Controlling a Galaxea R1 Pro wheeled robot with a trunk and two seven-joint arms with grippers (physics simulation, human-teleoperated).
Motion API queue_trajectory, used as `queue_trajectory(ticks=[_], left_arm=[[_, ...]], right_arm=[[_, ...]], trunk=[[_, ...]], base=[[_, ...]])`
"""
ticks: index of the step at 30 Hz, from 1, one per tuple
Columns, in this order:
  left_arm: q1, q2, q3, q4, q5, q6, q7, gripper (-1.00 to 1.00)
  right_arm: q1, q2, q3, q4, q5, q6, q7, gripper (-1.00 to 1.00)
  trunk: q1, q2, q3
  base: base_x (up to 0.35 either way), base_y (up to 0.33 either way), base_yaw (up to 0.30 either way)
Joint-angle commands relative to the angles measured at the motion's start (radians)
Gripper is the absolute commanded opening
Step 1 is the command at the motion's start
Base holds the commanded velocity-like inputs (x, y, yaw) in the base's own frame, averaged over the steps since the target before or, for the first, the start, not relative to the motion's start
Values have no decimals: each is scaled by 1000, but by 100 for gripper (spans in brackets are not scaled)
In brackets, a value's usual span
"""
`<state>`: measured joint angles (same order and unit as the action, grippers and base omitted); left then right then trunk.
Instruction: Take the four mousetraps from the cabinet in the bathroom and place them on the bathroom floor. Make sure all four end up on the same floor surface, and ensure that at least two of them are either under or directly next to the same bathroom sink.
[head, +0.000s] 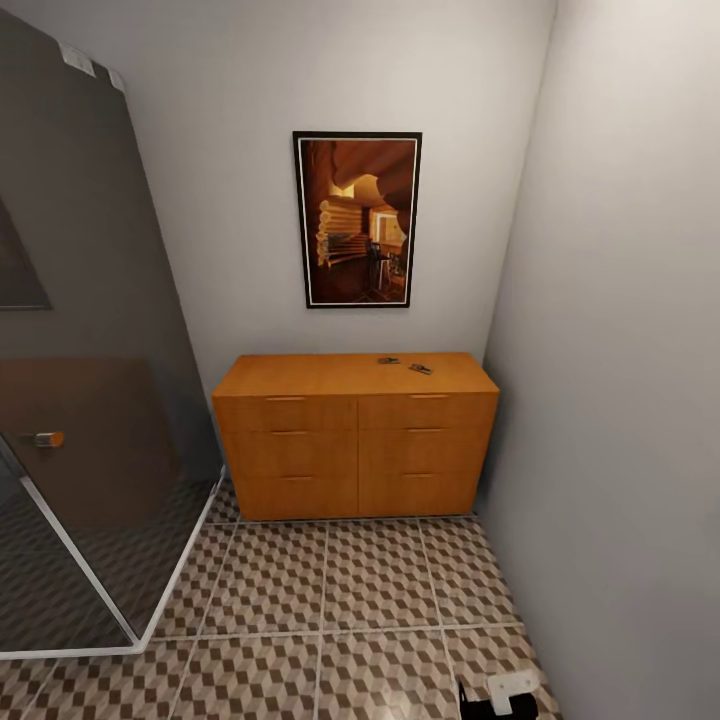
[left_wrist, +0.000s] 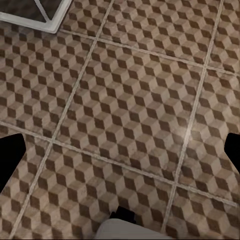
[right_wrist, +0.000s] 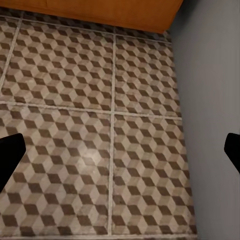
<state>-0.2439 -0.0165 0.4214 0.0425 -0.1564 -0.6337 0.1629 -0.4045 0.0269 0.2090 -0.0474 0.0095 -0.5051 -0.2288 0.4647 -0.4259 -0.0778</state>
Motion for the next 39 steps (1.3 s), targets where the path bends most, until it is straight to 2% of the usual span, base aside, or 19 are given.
queue_trajectory(ticks=[1,9,16,17,37,39], left_arm=[[4,-5,10,4,-10,-6,13,100],[50,-48,21,3,-8,-6,52,100],[89,-49,22,3,-6,-6,53,100],[143,-49,22,3,-6,-5,53,100],[149,-51,23,2,-8,-3,53,100],[142,-52,23,-1,-8,13,53,100]], right_arm=[[-1,0,8,1,1,-1,-9,100],[1,-1,9,1,3,-2,-8,100],[17,-1,9,1,3,-4,-6,100],[20,0,9,1,4,-4,-6,100],[23,1,9,0,7,-6,-6,100],[23,1,9,0,8,-5,-7,100]], trunk=[[1,-2,-2],[1,-2,-2],[1,-2,-2],[1,-2,-2],[1,-2,-2],[1,-2,-2]], base=[[0,0,0],[0,0,0],[0,0,0],[0,0,0],[0,0,0],[0,0,0]])
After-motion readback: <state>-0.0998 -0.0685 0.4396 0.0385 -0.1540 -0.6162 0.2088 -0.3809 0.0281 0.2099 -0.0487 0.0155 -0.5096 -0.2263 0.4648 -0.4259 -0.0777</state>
